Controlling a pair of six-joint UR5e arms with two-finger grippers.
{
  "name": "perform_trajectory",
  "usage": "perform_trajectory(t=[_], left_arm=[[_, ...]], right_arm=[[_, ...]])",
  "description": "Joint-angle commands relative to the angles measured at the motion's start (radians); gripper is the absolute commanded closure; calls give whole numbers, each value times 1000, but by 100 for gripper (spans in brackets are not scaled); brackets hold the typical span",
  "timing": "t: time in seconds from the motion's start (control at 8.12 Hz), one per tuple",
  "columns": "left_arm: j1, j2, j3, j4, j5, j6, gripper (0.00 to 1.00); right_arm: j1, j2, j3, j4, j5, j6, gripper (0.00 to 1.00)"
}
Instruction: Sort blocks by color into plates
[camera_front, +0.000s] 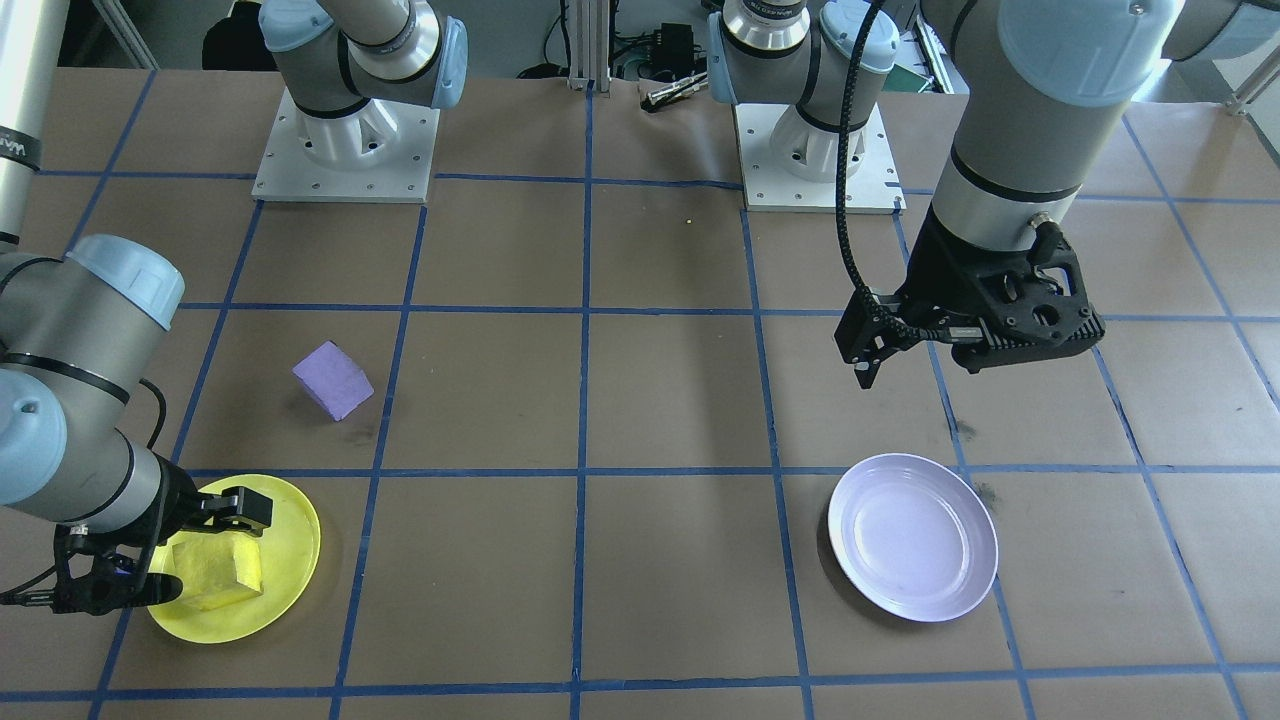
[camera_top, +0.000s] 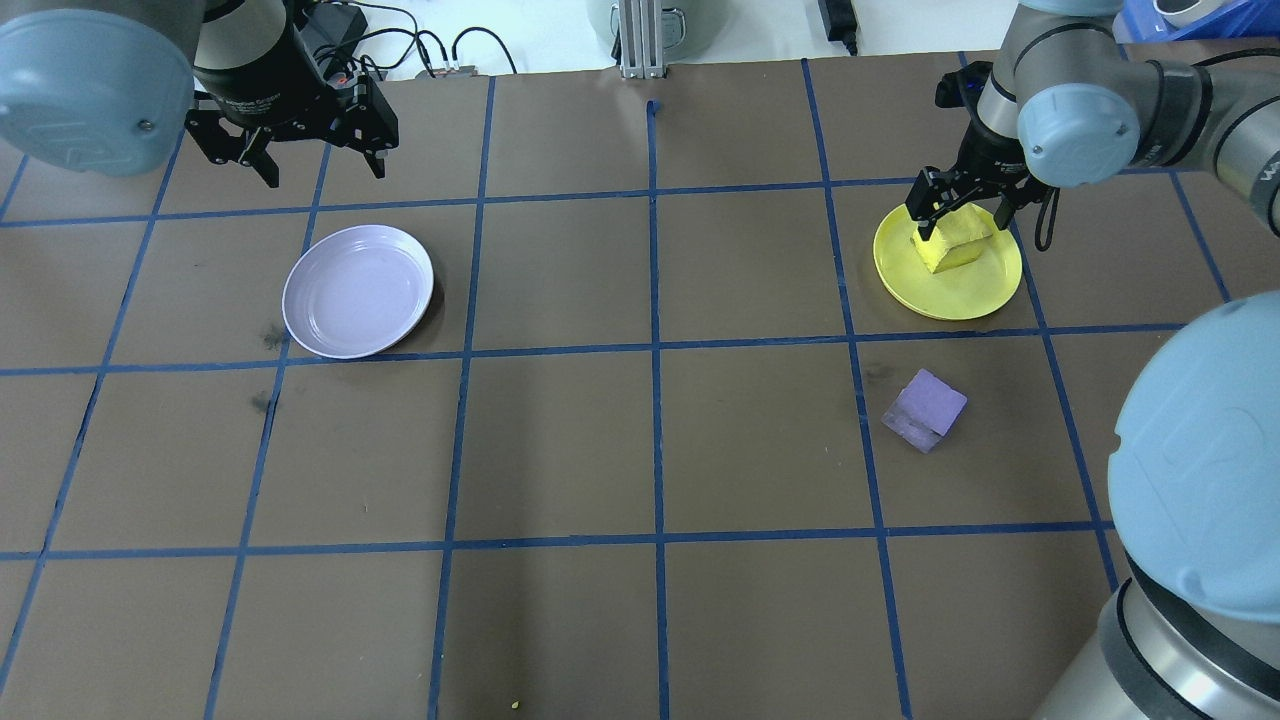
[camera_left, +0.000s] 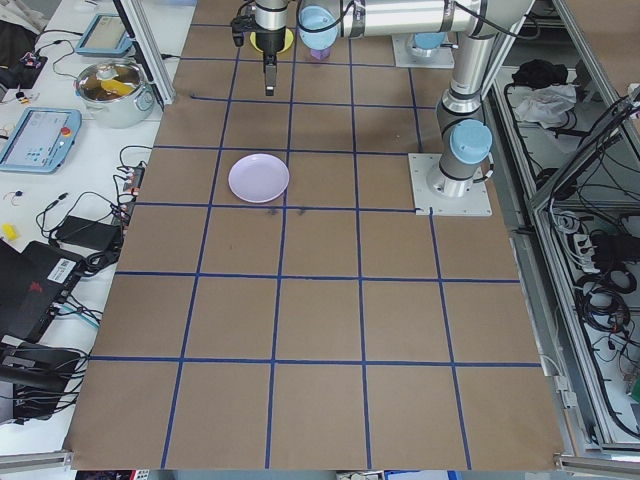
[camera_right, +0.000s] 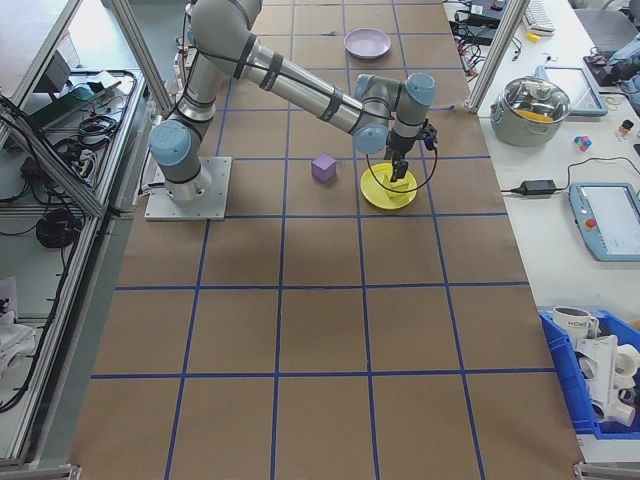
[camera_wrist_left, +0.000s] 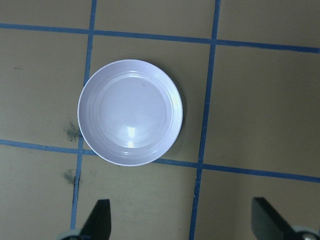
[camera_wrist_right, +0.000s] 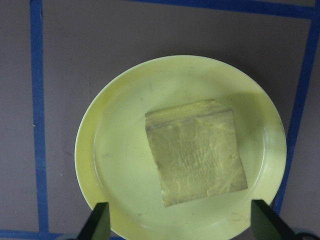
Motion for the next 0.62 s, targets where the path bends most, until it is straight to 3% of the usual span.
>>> perform_trajectory(t=[0.0,0.25,0.49], left_arm=[[0,0,-10,2,-2,-9,0],[0,-7,-12,7,-1,-15,0],[0,-10,-12,14,-2,-15,0]], right_arm=[[2,-116,62,150,4,60,0],[3,-199,191,151,12,138,0],[2,-266,314,80,-6,280,0]])
